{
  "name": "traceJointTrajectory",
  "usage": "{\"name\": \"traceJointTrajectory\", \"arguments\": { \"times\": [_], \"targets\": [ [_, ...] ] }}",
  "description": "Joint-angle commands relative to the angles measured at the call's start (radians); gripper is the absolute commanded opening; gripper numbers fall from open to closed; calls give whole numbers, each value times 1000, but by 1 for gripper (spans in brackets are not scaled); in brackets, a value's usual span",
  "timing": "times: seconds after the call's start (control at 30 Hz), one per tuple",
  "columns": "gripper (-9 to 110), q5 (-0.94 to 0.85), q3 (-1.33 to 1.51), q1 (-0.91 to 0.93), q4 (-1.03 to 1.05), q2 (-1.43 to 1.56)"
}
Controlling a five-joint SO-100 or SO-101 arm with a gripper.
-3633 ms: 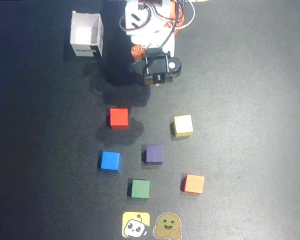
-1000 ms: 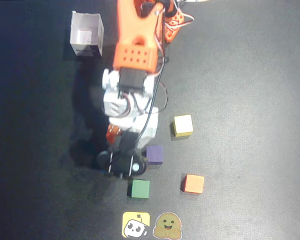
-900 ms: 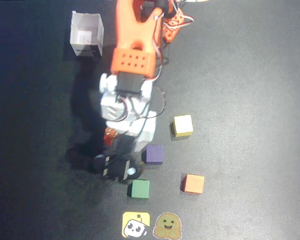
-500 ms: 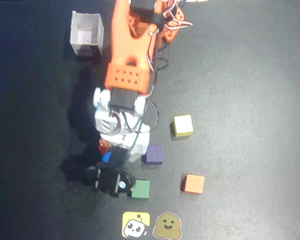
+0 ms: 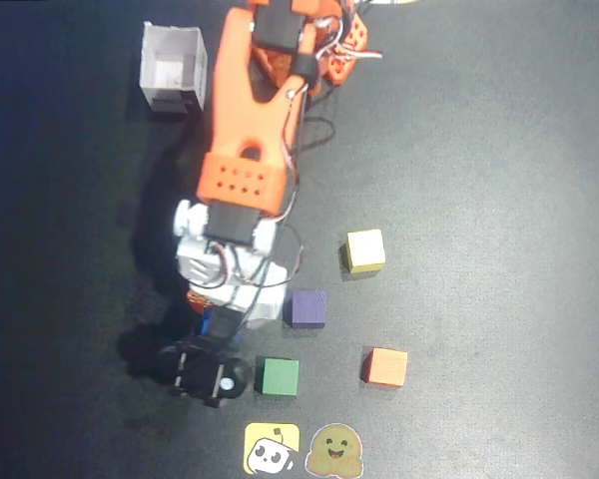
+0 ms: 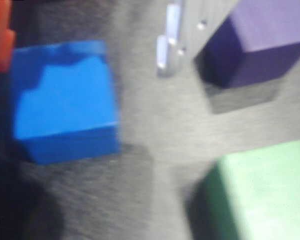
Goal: Put the blue cube on top of the green cube.
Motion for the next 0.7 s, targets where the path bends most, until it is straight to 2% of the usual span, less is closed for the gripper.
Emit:
{"name": "traceJointTrajectory", "arguments": {
  "times": [0.0,0.67],
  "targets": [
    [22,-17,-63,11,-6,-5],
    [21,-58,-63,18,-25,-78]
  ]
}}
